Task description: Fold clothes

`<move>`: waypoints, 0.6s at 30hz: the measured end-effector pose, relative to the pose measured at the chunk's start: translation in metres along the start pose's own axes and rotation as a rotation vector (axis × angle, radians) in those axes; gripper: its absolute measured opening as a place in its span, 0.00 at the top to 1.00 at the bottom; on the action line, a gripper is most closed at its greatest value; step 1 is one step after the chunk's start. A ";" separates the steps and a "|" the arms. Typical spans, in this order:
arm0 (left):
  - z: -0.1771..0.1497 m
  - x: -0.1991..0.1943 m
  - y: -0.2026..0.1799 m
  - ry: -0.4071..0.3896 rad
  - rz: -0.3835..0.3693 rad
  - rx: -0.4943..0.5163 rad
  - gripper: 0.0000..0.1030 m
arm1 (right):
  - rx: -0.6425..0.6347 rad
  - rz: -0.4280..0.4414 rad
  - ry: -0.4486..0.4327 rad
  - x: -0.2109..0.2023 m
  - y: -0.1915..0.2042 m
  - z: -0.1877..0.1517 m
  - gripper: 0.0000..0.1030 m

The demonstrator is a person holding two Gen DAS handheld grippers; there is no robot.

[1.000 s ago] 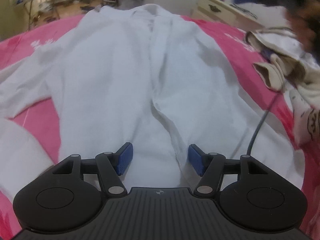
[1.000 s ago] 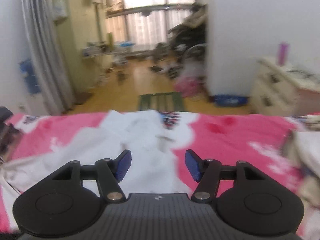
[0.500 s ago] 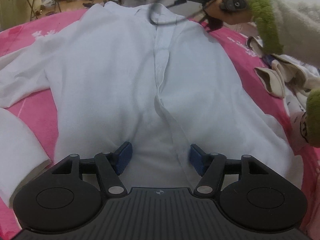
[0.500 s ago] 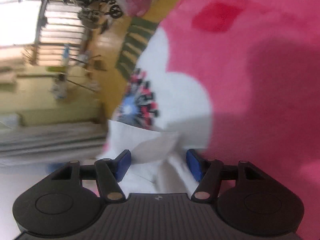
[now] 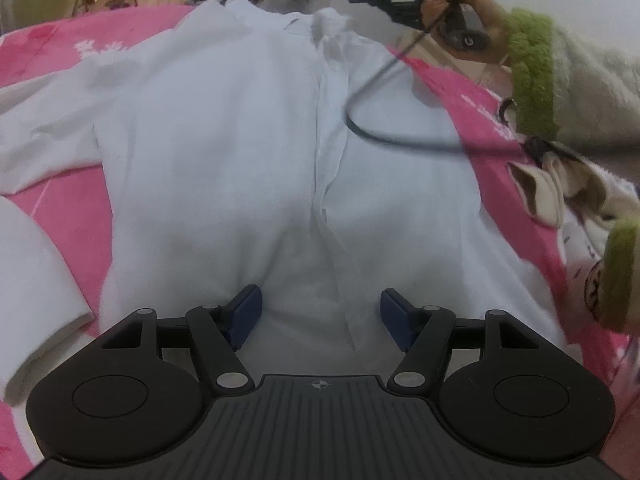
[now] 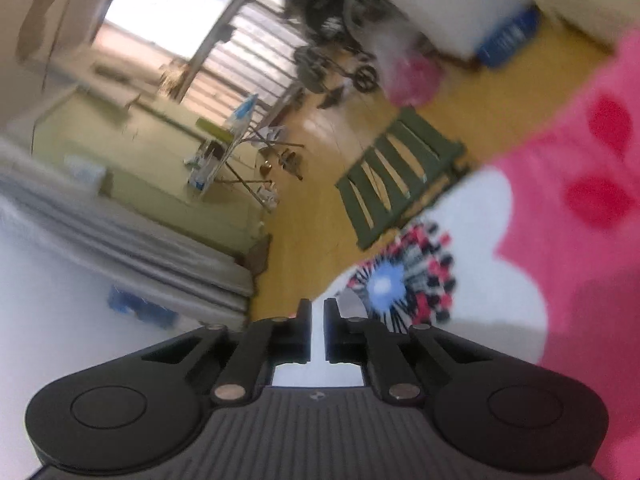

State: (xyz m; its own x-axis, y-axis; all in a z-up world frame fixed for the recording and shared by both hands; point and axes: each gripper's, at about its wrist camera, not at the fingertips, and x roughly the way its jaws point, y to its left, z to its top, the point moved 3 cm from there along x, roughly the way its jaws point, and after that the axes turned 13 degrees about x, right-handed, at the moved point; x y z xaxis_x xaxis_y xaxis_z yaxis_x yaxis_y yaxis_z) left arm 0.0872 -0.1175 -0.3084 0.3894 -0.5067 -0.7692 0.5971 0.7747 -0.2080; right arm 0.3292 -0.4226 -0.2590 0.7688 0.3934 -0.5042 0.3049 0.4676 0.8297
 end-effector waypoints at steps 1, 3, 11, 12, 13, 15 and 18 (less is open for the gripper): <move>0.000 0.000 0.000 0.000 0.000 -0.003 0.36 | -0.030 -0.002 0.008 0.001 0.007 -0.001 0.96; 0.000 0.001 -0.002 0.001 0.005 0.006 0.36 | -0.090 -0.019 0.023 0.005 0.019 -0.003 0.96; -0.002 0.003 0.000 0.001 0.007 0.017 0.36 | -0.045 -0.224 0.004 0.019 0.008 0.006 0.37; -0.002 0.004 0.000 0.000 0.005 0.016 0.36 | 0.038 -0.250 -0.004 0.014 -0.009 0.011 0.36; -0.002 0.004 0.000 -0.001 0.003 0.014 0.36 | 0.111 -0.254 -0.002 0.009 -0.022 0.012 0.36; -0.002 0.004 0.000 -0.002 0.003 0.015 0.36 | 0.263 -0.220 0.033 0.002 -0.052 0.011 0.36; -0.002 0.004 -0.002 0.000 0.008 0.020 0.36 | 0.373 -0.166 0.087 0.005 -0.074 0.005 0.36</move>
State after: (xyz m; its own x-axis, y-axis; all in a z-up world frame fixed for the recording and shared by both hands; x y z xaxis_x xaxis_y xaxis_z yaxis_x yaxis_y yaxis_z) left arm 0.0865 -0.1202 -0.3126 0.3938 -0.5006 -0.7709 0.6078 0.7710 -0.1902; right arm 0.3136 -0.4595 -0.3218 0.6468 0.4098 -0.6432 0.6153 0.2178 0.7576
